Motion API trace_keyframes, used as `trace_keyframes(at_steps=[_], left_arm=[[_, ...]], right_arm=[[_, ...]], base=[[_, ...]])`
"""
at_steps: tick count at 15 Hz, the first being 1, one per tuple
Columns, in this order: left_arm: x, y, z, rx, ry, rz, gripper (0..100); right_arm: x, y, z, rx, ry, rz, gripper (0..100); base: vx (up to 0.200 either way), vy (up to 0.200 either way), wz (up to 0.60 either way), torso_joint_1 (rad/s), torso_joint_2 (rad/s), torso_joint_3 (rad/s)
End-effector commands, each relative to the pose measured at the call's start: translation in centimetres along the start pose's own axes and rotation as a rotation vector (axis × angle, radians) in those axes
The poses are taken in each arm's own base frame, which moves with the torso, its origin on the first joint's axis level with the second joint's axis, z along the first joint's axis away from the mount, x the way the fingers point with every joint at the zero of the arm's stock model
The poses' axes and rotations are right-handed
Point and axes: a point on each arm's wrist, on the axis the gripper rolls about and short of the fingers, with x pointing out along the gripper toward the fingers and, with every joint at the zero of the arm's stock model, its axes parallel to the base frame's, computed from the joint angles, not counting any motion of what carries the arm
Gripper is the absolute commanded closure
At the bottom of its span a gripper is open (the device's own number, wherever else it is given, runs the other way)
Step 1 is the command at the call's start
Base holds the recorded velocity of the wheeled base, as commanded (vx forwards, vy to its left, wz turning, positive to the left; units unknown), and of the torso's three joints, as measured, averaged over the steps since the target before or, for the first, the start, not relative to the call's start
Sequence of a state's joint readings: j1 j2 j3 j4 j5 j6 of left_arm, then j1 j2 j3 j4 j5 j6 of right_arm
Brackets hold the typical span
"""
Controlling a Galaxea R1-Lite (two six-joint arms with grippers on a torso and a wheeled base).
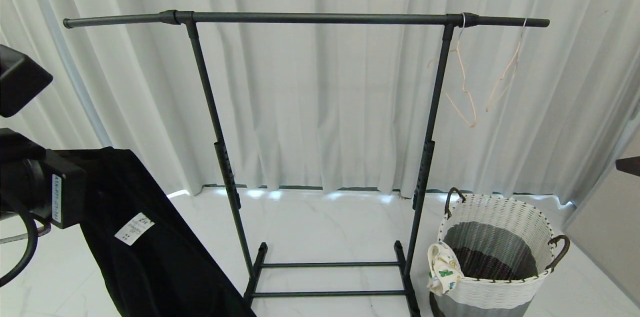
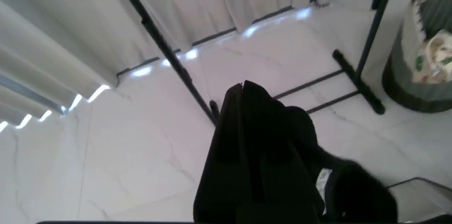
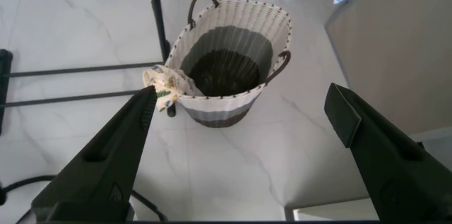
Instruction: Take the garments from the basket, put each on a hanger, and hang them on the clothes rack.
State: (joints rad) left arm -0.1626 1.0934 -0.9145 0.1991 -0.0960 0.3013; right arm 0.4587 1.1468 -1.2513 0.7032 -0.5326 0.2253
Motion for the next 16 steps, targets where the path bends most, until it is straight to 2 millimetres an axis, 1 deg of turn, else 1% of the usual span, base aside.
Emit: trace_keyframes(at_steps=[1, 12, 14, 16], left_arm=[[-0.70, -0.11, 0.13, -0.002, -0.028, -0.010, 100], [-0.55, -0.06, -0.05, -0.003, -0.017, -0.007, 100], [-0.50, -0.06, -0.06, -0.003, -0.016, -0.007, 100], [-0.48, -0.07, -0.10, -0.002, -0.014, -0.008, 100]], right_arm=[[0.03, 0.03, 0.05, 0.000, 0.000, 0.000, 0], [0.25, -0.16, -0.06, 0.008, 0.008, -0.020, 0], [0.30, -0.17, -0.24, 0.002, 0.012, -0.021, 0], [0.74, -0.21, -0.47, 0.005, 0.023, -0.036, 0]], base=[[0.000, 0.000, 0.00, 0.193, -0.47, -0.281], [0.000, 0.000, 0.00, 0.222, -0.51, -0.282], [0.000, 0.000, 0.00, 0.117, -0.25, -0.132], [0.200, 0.000, 0.00, 0.036, -0.07, -0.044]])
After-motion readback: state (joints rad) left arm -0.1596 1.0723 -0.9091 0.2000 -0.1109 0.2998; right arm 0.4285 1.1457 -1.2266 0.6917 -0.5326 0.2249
